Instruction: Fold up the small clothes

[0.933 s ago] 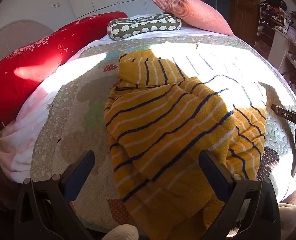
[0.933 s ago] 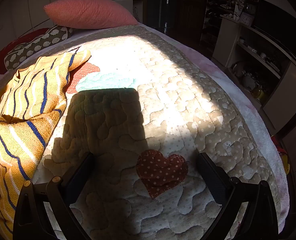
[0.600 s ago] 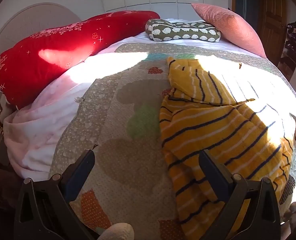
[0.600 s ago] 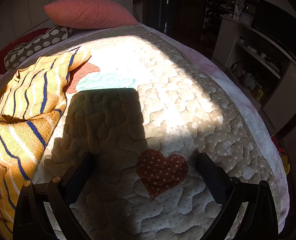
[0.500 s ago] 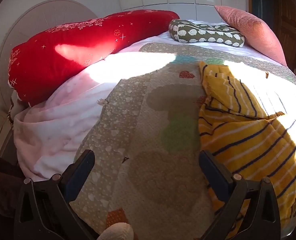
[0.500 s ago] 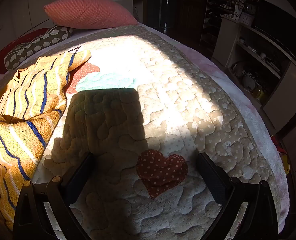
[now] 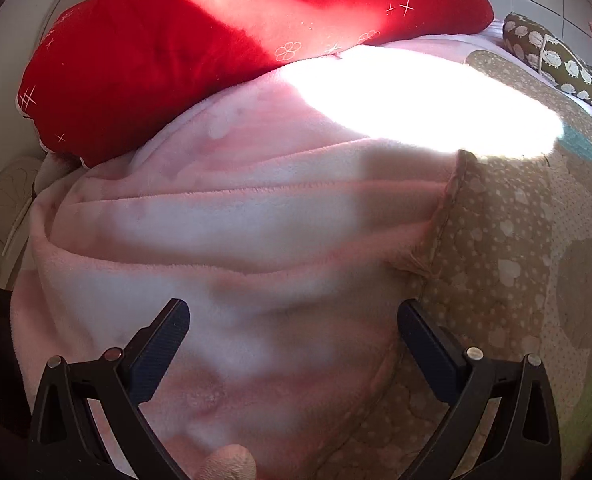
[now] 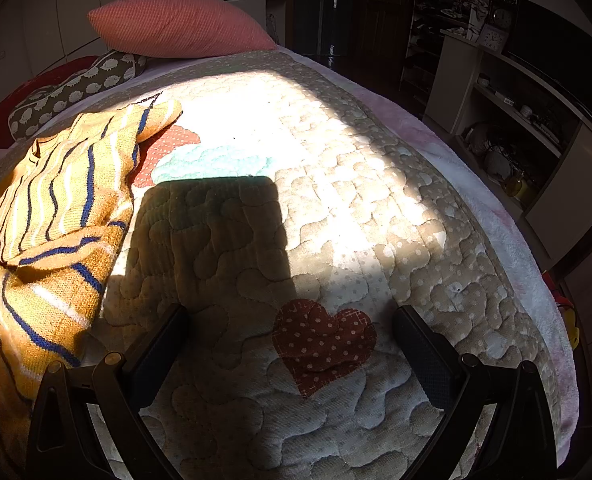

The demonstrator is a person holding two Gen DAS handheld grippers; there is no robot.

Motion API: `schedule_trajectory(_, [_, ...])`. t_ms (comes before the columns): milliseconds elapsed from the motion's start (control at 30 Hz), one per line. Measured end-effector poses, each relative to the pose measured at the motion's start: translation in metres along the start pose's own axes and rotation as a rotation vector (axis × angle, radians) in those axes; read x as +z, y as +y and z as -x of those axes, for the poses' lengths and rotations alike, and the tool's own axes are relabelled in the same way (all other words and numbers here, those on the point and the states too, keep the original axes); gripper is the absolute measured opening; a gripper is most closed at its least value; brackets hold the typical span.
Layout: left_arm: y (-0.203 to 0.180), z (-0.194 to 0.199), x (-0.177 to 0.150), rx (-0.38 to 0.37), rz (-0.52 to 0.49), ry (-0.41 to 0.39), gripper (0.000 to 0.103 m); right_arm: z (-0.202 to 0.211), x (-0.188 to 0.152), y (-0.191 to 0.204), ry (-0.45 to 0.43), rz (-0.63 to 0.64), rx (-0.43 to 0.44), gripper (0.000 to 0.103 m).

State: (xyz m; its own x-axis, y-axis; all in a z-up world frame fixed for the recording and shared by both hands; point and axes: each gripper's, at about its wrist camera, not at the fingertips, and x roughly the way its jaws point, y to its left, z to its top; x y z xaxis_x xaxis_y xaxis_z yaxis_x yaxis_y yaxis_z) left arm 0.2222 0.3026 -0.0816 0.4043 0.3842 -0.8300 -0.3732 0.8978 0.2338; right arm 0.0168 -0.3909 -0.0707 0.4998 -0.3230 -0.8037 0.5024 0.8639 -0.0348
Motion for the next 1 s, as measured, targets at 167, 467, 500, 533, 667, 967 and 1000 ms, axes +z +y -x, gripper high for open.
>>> schedule_trajectory(167, [0.008,-0.023,-0.001,-0.035,0.075,0.079,0.103,0.000,0.000,0.000,0.000,0.000,0.000,0.102])
schedule_trajectory(467, [0.026,-0.028,-0.015,-0.145,0.220,0.074,0.103,0.000,0.000,0.000,0.000,0.000,0.000,0.102])
schedule_trajectory(500, [0.027,-0.028,-0.014,-0.147,0.222,0.074,0.103,0.000,0.000,0.000,0.000,0.000,0.000,0.102])
schedule_trajectory(533, [0.027,-0.028,-0.014,-0.149,0.223,0.074,0.103,0.000,0.000,0.000,0.000,0.000,0.000,0.102])
schedule_trajectory(667, [0.029,-0.030,-0.011,-0.153,0.225,0.075,0.103,0.000,0.000,0.000,0.000,0.000,0.000,0.102])
schedule_trajectory(967, [0.030,-0.030,-0.011,-0.153,0.227,0.076,0.103,0.000,0.000,0.000,0.000,0.000,0.000,0.102])
schedule_trajectory(1000, [0.030,-0.030,-0.011,-0.153,0.227,0.076,0.103,0.000,0.000,0.000,0.000,0.000,0.000,0.102])
